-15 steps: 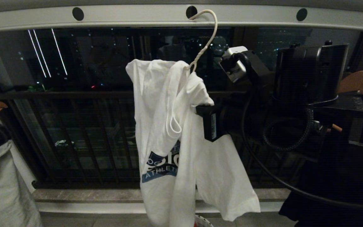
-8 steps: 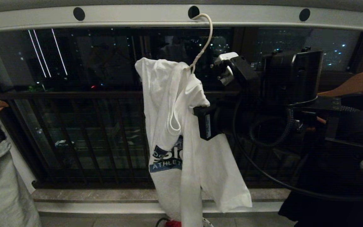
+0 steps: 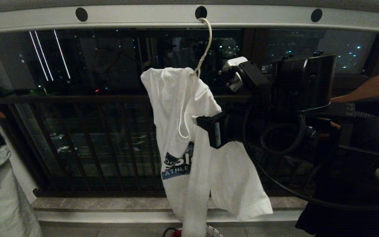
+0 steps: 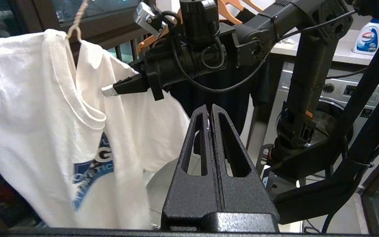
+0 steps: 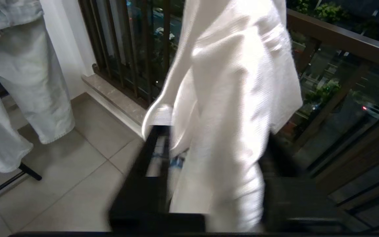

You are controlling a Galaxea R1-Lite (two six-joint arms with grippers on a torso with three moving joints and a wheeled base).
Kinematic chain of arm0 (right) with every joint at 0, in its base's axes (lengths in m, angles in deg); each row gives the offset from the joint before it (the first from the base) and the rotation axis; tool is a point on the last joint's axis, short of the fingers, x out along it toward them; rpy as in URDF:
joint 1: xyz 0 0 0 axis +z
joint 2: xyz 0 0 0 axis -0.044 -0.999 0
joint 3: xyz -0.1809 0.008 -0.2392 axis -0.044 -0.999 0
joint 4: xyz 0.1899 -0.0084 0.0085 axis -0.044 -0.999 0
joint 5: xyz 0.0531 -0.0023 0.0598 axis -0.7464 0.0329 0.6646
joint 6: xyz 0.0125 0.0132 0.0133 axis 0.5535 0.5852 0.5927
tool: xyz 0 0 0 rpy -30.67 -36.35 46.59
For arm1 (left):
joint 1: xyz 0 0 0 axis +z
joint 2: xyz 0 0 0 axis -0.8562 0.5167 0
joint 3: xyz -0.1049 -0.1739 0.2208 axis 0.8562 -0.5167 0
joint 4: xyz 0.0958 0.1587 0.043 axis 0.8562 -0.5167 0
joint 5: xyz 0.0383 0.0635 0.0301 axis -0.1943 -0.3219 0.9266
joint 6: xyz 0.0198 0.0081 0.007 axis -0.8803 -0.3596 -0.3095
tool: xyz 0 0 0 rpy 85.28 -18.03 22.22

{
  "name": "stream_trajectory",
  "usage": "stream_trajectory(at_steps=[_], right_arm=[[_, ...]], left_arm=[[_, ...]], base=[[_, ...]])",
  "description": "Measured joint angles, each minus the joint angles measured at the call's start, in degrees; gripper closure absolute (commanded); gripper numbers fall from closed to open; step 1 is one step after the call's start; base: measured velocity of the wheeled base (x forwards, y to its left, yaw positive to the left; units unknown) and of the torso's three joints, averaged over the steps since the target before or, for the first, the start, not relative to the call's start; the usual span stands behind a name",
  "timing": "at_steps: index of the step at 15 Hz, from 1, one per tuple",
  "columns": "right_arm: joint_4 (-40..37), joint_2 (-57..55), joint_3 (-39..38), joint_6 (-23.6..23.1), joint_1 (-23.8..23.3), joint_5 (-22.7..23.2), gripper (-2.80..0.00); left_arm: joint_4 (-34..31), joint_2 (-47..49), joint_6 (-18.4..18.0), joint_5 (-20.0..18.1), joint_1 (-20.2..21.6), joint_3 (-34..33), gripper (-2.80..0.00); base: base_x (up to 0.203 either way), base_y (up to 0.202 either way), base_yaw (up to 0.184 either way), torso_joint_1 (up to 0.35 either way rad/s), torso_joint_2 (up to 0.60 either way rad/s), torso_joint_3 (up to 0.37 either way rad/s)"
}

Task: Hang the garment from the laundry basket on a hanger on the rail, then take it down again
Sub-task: Hang the clothes rack on the clothesline

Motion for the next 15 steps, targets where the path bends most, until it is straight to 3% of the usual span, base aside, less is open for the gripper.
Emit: stream_trajectory(at_steps=[10,15], right_arm=[[0.25,8.45,-8.29,0.11,-0.27,0.00,-2.80],[0.36,15.92,-15.45,0.11,-5.77,0.22,-2.80]], left_arm=[[0.00,-0.04,-0.01,-0.11,0.01,-0.10,0.00],[-0.07,-0.20,0.01,-0.22,-0.04,-0.20,0.00]], base=[[0.000,0.000,0.000,0.000,0.00,0.000],[0.000,0.000,0.000,0.000,0.00,0.000]])
